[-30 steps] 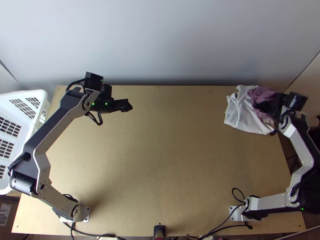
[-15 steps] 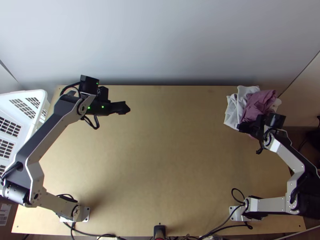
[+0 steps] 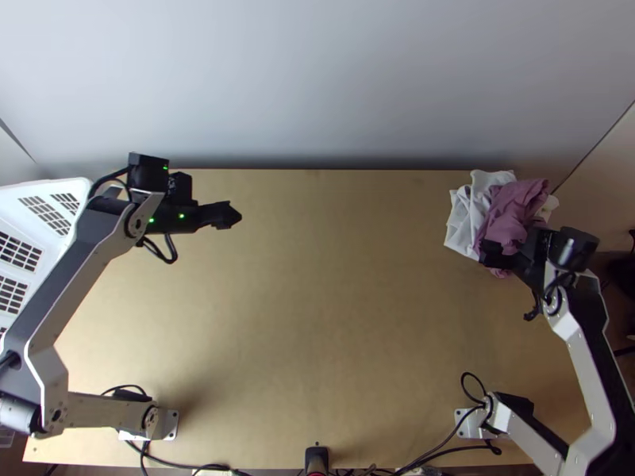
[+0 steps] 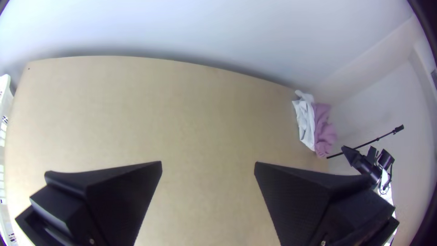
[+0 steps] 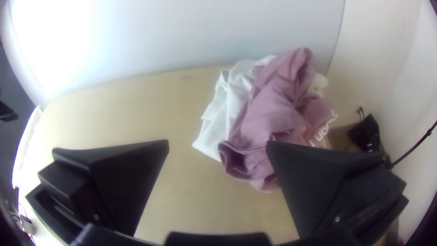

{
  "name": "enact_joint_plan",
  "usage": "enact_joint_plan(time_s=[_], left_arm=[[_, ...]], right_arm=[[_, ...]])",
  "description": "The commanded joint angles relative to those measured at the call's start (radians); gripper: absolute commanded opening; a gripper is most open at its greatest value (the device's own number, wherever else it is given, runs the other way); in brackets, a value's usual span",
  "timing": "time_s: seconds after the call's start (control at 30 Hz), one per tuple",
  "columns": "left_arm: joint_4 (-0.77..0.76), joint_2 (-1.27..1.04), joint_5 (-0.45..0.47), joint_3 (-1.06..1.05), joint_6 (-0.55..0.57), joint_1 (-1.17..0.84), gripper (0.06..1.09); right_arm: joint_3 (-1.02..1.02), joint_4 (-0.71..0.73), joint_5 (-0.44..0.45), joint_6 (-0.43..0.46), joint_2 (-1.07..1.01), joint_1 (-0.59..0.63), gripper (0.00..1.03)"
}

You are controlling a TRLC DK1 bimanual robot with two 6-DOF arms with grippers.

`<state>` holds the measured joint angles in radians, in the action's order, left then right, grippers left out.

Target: Fold the t-shirt

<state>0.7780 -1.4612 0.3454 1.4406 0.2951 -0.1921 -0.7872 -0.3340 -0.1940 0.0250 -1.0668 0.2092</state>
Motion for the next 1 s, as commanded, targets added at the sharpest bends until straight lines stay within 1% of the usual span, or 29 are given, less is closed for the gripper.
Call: enact_joint_plan(time_s=[0.0,0.1,0.2,0.33,0.43,0.5,0.63,0.77,0.87,0.97], left_arm=[[0.01,0.101,0.001,-0.066,-0.002,0.025,1.04],[0.006,0.162,0.001,-0.132,-0.007,0.071,1.04],[-0.016,0.236,0.001,-0.229,-0.03,0.138,1.04],[-0.051,0.354,0.001,-0.375,-0.074,0.232,1.04],[-0.051,0.443,0.001,-0.467,-0.111,0.293,1.04],[-0.062,0.496,0.001,-0.526,-0.14,0.326,1.04],[-0.135,0.598,0.001,-0.643,-0.159,0.385,1.04],[-0.226,0.674,0.001,-0.746,-0.157,0.427,1.04],[-0.292,0.739,0.003,-0.806,-0.142,0.43,1.04],[-0.378,0.805,0.009,-0.865,-0.111,0.424,1.04]], right_arm=[[-0.01,-0.157,0.002,0.015,0.222,-0.053,0.99],[0.002,-0.157,0.002,-0.017,0.28,-0.085,0.99],[0.014,-0.138,0.005,-0.073,0.314,-0.122,0.99],[0.083,-0.062,0.07,-0.122,0.375,-0.206,0.99],[0.14,-0.019,0.131,-0.12,0.427,-0.287,0.99],[0.161,-0.007,0.142,-0.094,0.456,-0.31,0.99],[0.217,0.053,0.142,-0.062,0.518,-0.309,0.99],[0.341,0.159,0.143,-0.031,0.607,-0.301,0.99],[0.381,0.207,0.143,-0.031,0.654,-0.294,0.99],[0.382,0.242,0.142,-0.053,0.676,-0.297,0.99]])
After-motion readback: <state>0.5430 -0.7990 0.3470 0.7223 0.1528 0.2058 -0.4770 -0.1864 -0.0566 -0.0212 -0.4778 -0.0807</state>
